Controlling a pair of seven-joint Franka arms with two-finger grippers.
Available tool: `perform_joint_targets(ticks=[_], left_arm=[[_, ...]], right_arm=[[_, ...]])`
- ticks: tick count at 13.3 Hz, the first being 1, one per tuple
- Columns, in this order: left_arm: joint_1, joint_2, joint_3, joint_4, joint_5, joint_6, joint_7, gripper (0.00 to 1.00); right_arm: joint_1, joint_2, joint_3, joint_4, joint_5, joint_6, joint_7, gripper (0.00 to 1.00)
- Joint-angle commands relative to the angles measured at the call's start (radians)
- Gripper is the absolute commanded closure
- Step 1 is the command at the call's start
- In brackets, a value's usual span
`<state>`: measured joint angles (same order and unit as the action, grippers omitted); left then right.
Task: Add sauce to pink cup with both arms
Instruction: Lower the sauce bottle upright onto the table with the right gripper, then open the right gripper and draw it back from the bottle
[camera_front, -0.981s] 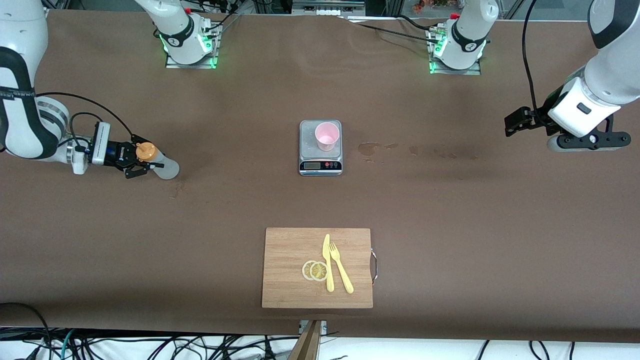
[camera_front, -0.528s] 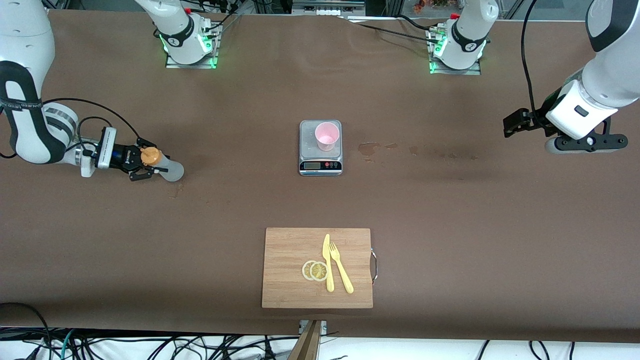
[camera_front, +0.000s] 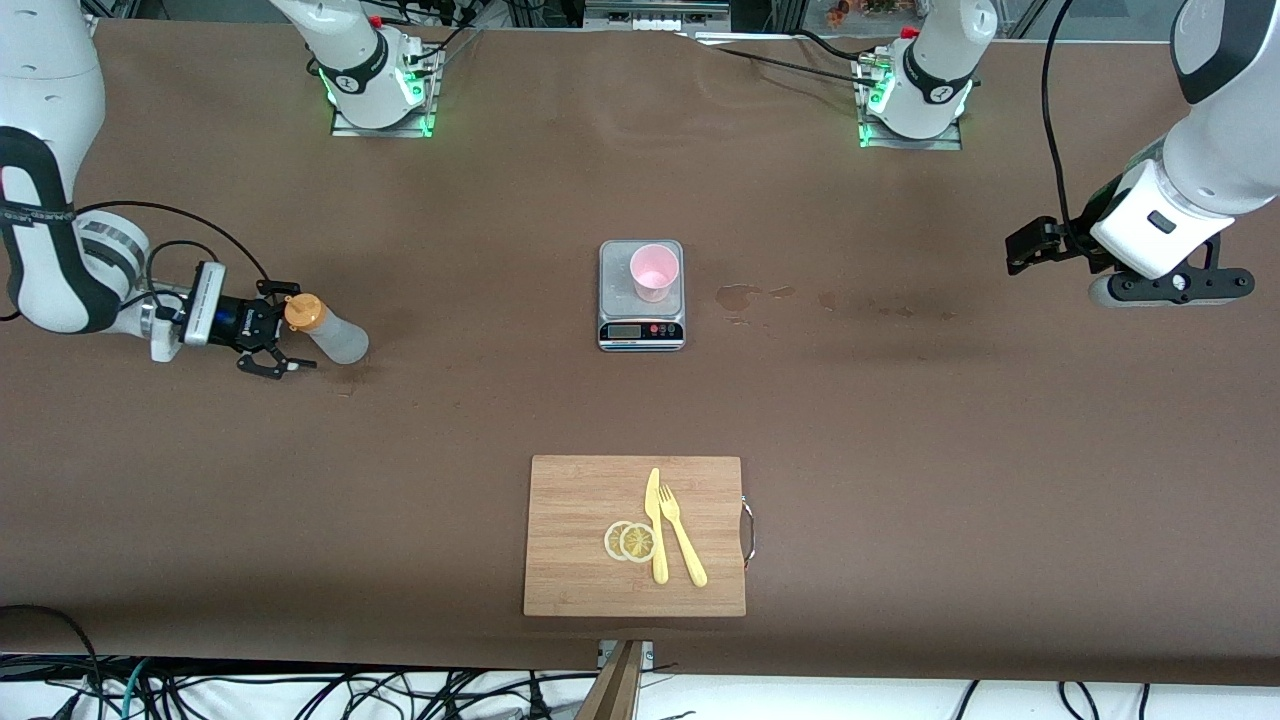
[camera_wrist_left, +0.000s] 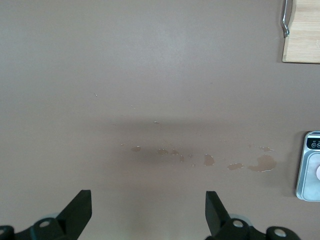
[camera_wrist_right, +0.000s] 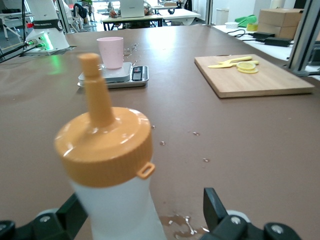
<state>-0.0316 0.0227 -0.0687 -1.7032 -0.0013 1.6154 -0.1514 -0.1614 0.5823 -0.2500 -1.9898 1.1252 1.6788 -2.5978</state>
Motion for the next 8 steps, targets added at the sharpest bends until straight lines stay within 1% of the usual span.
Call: perform_joint_targets(ticks=[1, 3, 5, 8], left_arm=[[-0.004, 0.014, -0.014, 0.027, -0.009, -0.020, 0.006, 0.00], [-0.004, 0.016, -0.014, 0.027, -0.009, -0.020, 0.004, 0.00], [-0.004, 0.016, -0.014, 0.027, -0.009, -0.020, 0.006, 0.00], [-0.005, 0.016, -0.014, 0.027, -0.009, -0.020, 0.006, 0.00]], right_arm=[[-0.053, -0.051, 0.005, 0.009, -0.077, -0.025, 0.008, 0.00], [-0.082, -0.108, 0.005, 0.011, -0.171, -0.024, 0.034, 0.00], [-0.098, -0.195, 0.005, 0.011, -0.282, -0.018, 0.095, 0.00], [-0.104, -0.327, 0.005, 0.013, -0.459, -0.008, 0.259, 0.00]])
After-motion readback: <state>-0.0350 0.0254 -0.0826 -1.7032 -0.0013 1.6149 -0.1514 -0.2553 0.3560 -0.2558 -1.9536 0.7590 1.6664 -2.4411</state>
